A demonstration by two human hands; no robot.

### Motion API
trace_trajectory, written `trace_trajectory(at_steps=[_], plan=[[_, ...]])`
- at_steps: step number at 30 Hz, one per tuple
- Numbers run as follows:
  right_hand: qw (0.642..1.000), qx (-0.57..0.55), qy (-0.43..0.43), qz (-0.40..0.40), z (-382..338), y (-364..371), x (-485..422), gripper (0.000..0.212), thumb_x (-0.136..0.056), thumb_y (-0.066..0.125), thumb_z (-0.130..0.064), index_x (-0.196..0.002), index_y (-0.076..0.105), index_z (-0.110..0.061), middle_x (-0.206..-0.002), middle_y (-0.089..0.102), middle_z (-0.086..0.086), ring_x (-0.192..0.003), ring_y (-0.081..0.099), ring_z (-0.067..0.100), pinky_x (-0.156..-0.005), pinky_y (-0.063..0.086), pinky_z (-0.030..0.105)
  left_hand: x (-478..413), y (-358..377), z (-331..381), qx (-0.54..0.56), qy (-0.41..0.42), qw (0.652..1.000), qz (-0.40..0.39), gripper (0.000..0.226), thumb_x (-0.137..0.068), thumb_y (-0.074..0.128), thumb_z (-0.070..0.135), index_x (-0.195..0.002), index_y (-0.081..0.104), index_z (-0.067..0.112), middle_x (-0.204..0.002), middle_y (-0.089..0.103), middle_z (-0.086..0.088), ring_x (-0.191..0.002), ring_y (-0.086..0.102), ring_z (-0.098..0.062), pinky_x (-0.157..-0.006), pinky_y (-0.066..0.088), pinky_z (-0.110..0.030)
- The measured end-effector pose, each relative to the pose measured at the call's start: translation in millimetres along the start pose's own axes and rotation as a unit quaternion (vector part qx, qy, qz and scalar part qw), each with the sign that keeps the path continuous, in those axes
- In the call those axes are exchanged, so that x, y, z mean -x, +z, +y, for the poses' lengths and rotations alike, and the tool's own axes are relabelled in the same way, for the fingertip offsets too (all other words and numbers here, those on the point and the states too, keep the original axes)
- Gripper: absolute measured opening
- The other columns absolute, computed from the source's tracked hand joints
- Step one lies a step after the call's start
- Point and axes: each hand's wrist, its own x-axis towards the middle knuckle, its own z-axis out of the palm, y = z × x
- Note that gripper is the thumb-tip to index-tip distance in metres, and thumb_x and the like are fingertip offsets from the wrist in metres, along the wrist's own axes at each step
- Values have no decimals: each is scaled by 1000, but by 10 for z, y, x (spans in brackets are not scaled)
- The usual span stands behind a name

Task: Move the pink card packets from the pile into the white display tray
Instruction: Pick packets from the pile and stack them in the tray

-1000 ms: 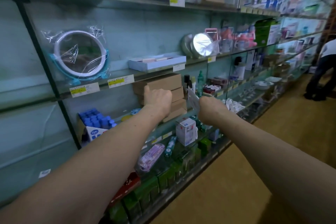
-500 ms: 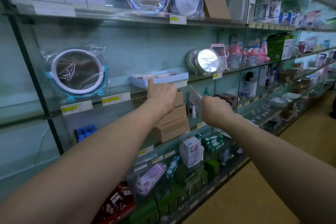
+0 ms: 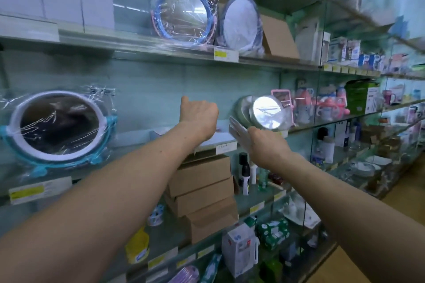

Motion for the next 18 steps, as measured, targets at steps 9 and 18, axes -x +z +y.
trace_trajectory(at_steps=[9,18], plan=[[999,-13,-29,33,70,302,-806,19,-88,45,-3,-105,46,-11,-89,58,8,-73,49,26,-60,37,32,-659,471,-426,12,-74,997,7,17,-84,47,6,-82,55,21,-98,66,-4,-95,60,-26,-86,31,-34],[990,-61,-111,64,37,582,-1566,14,-87,43,0,-93,38,-11,-91,63,13,-67,48,30,-56,32,32,-1029,925,-839,131,-205,970,-9,23,-82,51,9,-78,64,27,-90,65,-1,-76,47,-27,-68,35,-27]])
